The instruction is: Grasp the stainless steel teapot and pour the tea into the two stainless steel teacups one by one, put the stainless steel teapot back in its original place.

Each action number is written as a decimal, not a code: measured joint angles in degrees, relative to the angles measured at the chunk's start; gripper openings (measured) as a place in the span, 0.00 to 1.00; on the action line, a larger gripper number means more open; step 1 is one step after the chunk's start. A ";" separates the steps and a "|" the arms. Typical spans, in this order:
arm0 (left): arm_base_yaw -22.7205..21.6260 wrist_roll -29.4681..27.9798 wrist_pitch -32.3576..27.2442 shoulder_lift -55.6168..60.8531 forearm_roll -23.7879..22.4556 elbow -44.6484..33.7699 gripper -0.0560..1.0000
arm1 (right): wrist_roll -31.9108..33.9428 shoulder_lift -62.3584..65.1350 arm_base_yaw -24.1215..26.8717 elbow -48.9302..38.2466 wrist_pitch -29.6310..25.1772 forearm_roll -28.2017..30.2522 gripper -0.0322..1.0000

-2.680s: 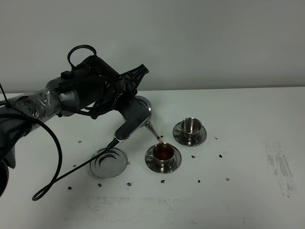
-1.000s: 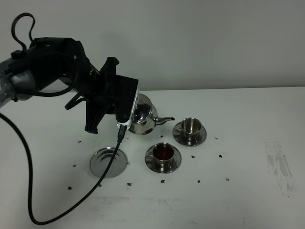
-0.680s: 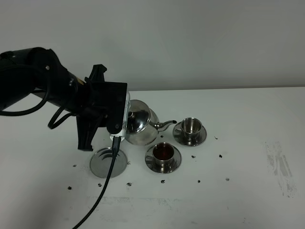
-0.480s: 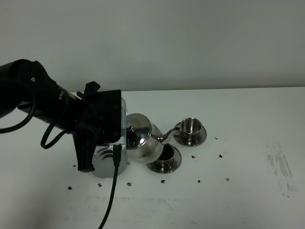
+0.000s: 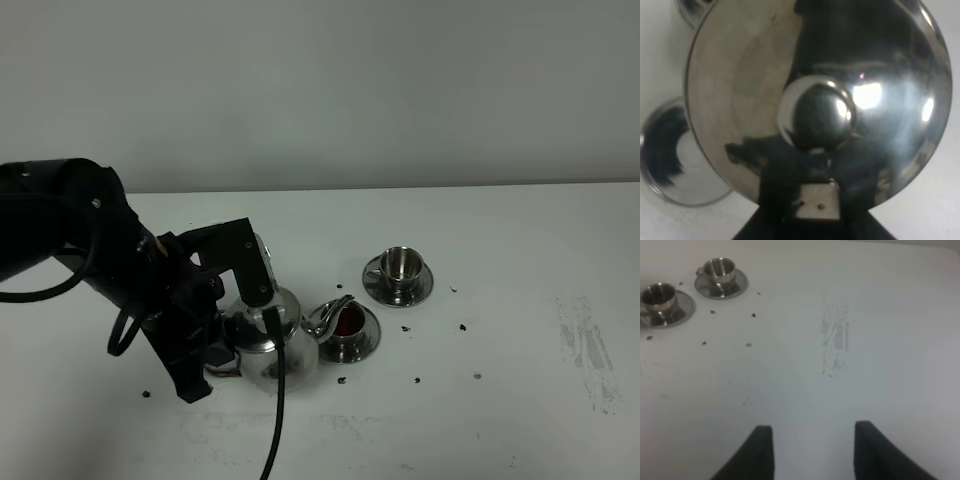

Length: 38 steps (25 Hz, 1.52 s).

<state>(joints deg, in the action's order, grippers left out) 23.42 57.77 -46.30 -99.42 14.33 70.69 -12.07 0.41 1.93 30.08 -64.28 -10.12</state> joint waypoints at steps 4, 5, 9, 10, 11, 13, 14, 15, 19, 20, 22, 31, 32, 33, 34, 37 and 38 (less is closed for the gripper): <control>2.02 -1.24 -0.20 -2.79 -2.25 0.00 0.26 | 0.00 0.00 0.00 0.00 0.00 0.00 0.38; 2.57 -1.31 0.28 -3.38 -2.84 0.00 0.26 | 0.00 0.00 0.00 0.00 0.00 0.00 0.38; 4.79 -1.40 2.22 -6.31 -5.66 0.00 0.26 | 0.00 0.00 0.00 0.00 0.00 0.00 0.38; 5.09 -1.40 2.62 -7.00 -6.07 0.00 0.26 | 0.00 0.00 0.00 0.00 0.00 0.00 0.38; 5.34 -1.40 3.17 -7.60 -6.62 0.00 0.26 | 0.00 0.00 0.00 0.00 0.00 0.00 0.38; 5.58 -1.44 4.70 -8.46 -8.13 -0.19 0.26 | 0.00 0.00 0.00 0.00 0.00 0.00 0.38; 5.73 -1.65 5.23 -8.83 -9.17 -0.31 0.26 | 0.00 0.00 0.00 0.00 0.00 0.00 0.38; 5.86 -1.84 5.78 -9.19 -9.94 -0.37 0.26 | 0.00 0.00 0.00 0.00 0.00 0.00 0.38; 5.92 -2.91 6.91 -10.32 -11.28 -0.57 0.26 | 0.00 0.00 0.00 0.00 0.00 0.00 0.38; 5.92 -2.91 6.93 -10.40 -11.38 -0.57 0.26 | 0.00 0.00 0.00 0.00 0.00 0.00 0.38; 5.92 -2.91 6.93 -10.40 -11.42 -0.57 0.26 | 0.00 0.00 0.00 0.00 0.00 0.00 0.38; 5.92 -2.73 2.66 -2.53 -11.36 3.32 0.26 | 0.00 0.00 0.00 0.00 0.00 0.00 0.38; 5.34 -2.73 1.81 -2.44 -11.44 5.50 0.26 | 0.00 0.00 0.00 0.00 0.00 0.00 0.38; 4.65 -2.73 1.15 -2.51 -11.82 7.34 0.26 | 0.00 0.00 0.00 0.00 0.00 0.00 0.38; 3.97 -2.73 0.62 -2.84 -12.27 9.54 0.26 | 0.00 0.00 0.00 0.00 0.00 0.00 0.38; 1.41 -1.19 -0.12 -5.24 -14.33 16.10 0.26 | 0.00 0.00 0.00 0.00 0.00 -0.02 0.38; 0.54 -0.29 -0.12 -6.65 -14.33 18.64 0.26 | 0.00 0.00 0.00 0.00 0.00 -0.02 0.38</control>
<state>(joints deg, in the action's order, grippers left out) 23.95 57.48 -46.41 -106.07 0.00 89.32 -12.07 0.41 1.93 30.08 -64.28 -10.14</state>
